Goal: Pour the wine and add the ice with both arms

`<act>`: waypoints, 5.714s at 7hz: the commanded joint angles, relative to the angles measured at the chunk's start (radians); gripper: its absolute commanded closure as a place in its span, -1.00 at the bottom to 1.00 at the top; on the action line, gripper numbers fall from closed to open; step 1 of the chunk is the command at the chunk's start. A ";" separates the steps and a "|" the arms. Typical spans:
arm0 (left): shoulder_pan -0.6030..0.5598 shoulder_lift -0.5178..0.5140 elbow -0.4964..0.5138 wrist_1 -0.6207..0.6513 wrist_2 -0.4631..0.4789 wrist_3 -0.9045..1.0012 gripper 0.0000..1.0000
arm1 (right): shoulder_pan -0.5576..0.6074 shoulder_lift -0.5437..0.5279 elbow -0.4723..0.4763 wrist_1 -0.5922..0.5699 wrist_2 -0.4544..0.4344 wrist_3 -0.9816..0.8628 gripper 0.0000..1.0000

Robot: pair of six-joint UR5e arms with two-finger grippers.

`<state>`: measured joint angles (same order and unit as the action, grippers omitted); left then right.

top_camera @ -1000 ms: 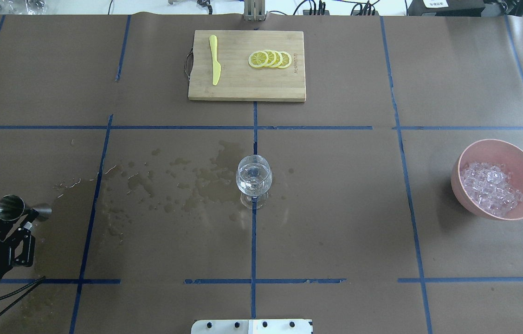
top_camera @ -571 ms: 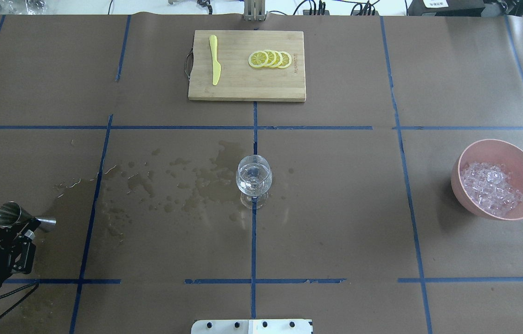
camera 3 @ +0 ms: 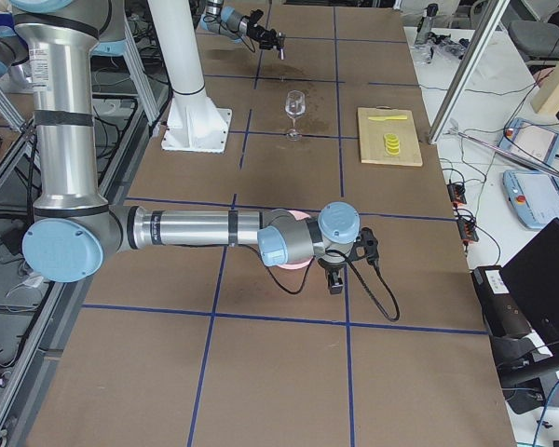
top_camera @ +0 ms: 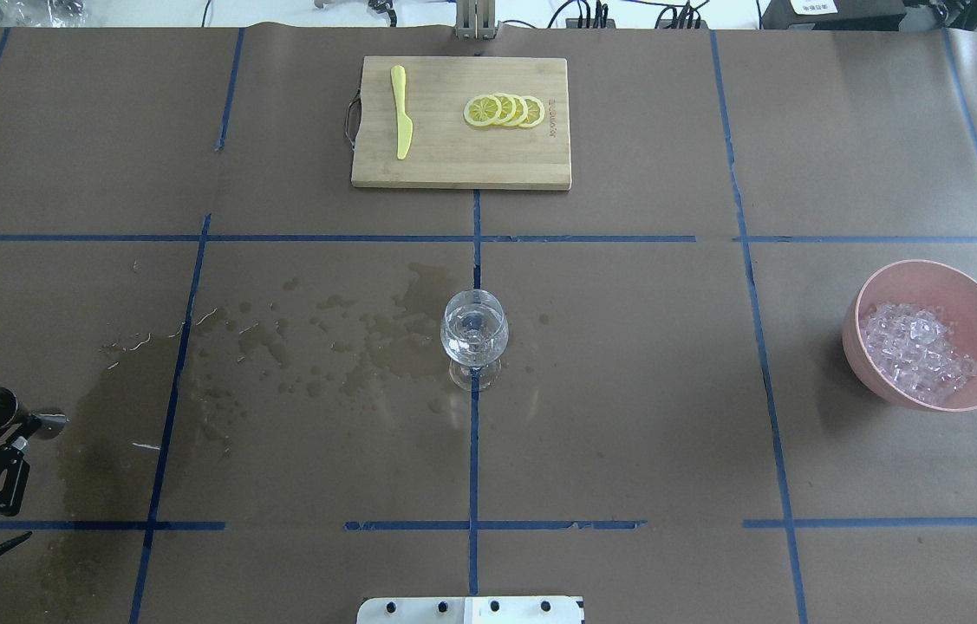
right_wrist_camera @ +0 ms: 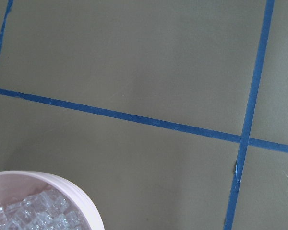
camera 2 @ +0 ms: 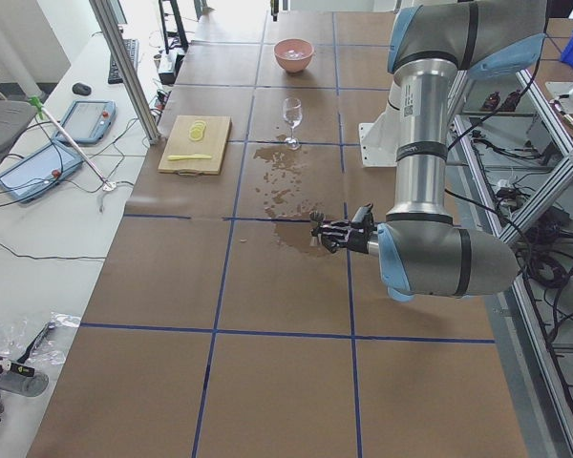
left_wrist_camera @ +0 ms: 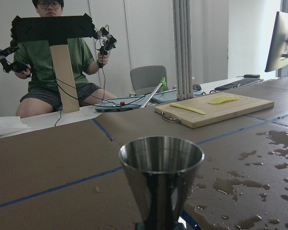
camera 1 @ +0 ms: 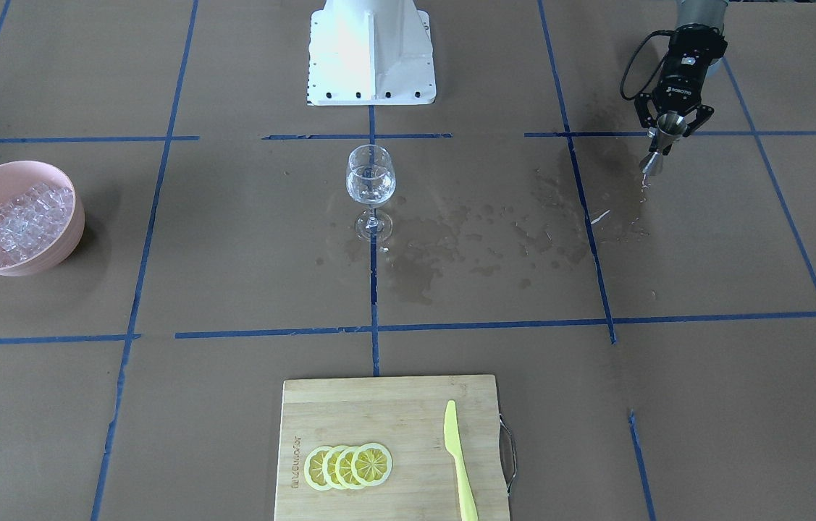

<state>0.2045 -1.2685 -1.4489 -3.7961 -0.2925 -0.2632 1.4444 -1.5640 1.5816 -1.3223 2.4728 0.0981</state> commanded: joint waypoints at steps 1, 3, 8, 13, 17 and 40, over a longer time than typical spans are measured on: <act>0.003 0.023 0.004 0.030 -0.019 -0.008 1.00 | 0.001 -0.004 0.000 0.000 0.000 0.000 -1.00; 0.003 0.023 0.080 0.033 -0.039 -0.068 1.00 | 0.001 -0.004 0.000 0.000 0.002 0.000 -1.00; 0.015 0.017 0.103 0.018 -0.056 -0.441 1.00 | -0.001 -0.004 0.000 0.000 0.002 0.000 -1.00; 0.030 0.017 0.124 0.030 -0.054 -0.442 1.00 | 0.001 -0.004 0.000 0.000 0.002 0.002 -1.00; 0.033 0.017 0.119 0.021 -0.060 -0.439 -0.74 | 0.001 -0.005 -0.002 0.000 0.002 0.002 -1.00; -1.591 -0.233 -0.233 1.609 -1.872 -0.208 -1.00 | -0.053 0.002 0.053 0.005 -0.040 0.144 -1.00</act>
<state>-1.3728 -1.4940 -1.5979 -2.3591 -2.1509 -0.3494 1.4219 -1.5628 1.6154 -1.3184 2.4586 0.1818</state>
